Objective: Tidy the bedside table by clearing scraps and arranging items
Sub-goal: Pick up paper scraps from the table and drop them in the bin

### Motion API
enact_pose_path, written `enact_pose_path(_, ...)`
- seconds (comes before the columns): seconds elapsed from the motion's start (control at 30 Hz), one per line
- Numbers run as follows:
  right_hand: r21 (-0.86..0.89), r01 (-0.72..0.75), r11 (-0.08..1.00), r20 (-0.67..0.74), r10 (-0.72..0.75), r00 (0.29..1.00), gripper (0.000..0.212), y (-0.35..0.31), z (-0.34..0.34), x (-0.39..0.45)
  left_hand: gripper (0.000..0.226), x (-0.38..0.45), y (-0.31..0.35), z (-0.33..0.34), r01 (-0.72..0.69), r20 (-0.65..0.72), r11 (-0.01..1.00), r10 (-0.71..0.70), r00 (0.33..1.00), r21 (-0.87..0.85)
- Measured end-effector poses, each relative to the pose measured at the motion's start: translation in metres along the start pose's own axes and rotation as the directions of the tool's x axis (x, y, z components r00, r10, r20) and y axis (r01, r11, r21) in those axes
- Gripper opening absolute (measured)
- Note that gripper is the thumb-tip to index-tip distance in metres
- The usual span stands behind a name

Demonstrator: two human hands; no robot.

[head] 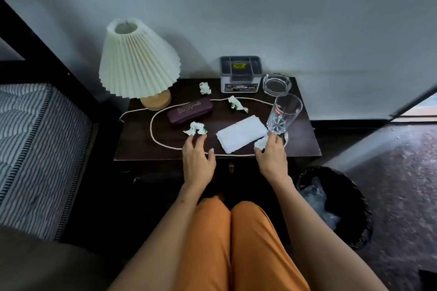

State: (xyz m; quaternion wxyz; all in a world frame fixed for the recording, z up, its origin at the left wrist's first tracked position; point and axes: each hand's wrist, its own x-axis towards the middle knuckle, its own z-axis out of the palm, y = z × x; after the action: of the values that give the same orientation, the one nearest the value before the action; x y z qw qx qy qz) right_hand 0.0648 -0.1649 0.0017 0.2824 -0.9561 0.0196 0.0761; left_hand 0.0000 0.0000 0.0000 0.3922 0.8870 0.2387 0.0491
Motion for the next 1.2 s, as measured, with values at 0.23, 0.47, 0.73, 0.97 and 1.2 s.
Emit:
enact_pose_path(0.23,-0.095,-0.022,0.995,0.004,0.023,1.0,0.047,0.001,0.023,0.019,0.054,0.049,-0.008,0.013,-0.076,0.111,0.934,0.039,0.993,0.349)
enact_pose_path(0.47,-0.122,0.0,0.992,-0.123,-0.015,0.992,0.027,0.015,0.033,0.024,0.052,0.07,-0.026,0.018,-0.082,0.175,0.899,0.006,0.984,0.43)
enact_pose_path(0.73,0.105,-0.068,0.992,-0.256,0.093,0.962,0.029,0.019,0.019,0.029,0.027,0.073,-0.026,0.003,0.026,-0.197,0.994,-0.006,0.98,0.102)
enact_pose_path(0.97,0.45,-0.13,0.884,-0.346,0.307,0.887,0.039,0.006,-0.006,0.016,0.021,0.056,0.008,-0.017,0.253,-0.277,0.918,-0.34,0.899,-0.305)
enact_pose_path(1.2,0.649,-0.261,0.715,-0.208,0.496,0.843,0.032,0.024,-0.032,-0.015,0.012,0.011,0.049,-0.004,0.323,-0.146,0.849,-0.414,0.898,-0.418)
